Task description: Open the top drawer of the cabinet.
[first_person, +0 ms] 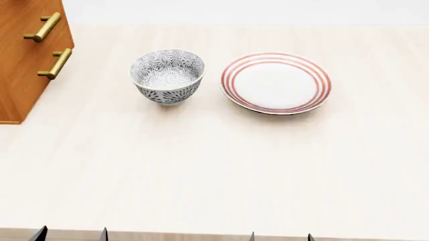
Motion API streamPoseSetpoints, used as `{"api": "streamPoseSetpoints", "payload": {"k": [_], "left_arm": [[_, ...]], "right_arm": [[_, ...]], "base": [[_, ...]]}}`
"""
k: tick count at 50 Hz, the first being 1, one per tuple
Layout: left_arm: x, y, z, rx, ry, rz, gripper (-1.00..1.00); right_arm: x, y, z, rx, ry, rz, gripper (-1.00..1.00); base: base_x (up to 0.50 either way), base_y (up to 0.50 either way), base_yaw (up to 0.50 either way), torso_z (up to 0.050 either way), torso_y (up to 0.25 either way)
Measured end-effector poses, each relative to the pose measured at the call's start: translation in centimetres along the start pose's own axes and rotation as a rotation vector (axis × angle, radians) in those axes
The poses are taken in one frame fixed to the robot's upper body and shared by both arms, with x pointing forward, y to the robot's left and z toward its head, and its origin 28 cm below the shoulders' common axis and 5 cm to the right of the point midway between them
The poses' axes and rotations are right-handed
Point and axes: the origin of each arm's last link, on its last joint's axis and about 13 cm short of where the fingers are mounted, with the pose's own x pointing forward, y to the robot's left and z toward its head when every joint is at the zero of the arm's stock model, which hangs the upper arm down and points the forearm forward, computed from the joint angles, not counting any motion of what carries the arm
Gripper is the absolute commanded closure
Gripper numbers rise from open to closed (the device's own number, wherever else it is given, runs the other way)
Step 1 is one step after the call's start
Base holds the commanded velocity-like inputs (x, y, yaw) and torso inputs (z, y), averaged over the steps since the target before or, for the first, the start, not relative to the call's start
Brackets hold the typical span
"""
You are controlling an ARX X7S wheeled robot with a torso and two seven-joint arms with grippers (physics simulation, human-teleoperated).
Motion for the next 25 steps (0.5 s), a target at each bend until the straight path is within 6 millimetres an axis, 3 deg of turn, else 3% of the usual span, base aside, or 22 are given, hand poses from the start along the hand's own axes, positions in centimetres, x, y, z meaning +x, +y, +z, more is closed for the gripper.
{"api": "streamPoseSetpoints", "payload": {"k": [25], "left_arm": [[-0.06, -0.08, 0.07, -0.008, -0.002, -0.009, -1.0]], "right_arm": [[-0.03, 0.05, 0.04, -0.003, 0.004, 0.001, -1.0]], "base": [[0.0, 0.0, 0.0, 0.0, 0.0]]}}
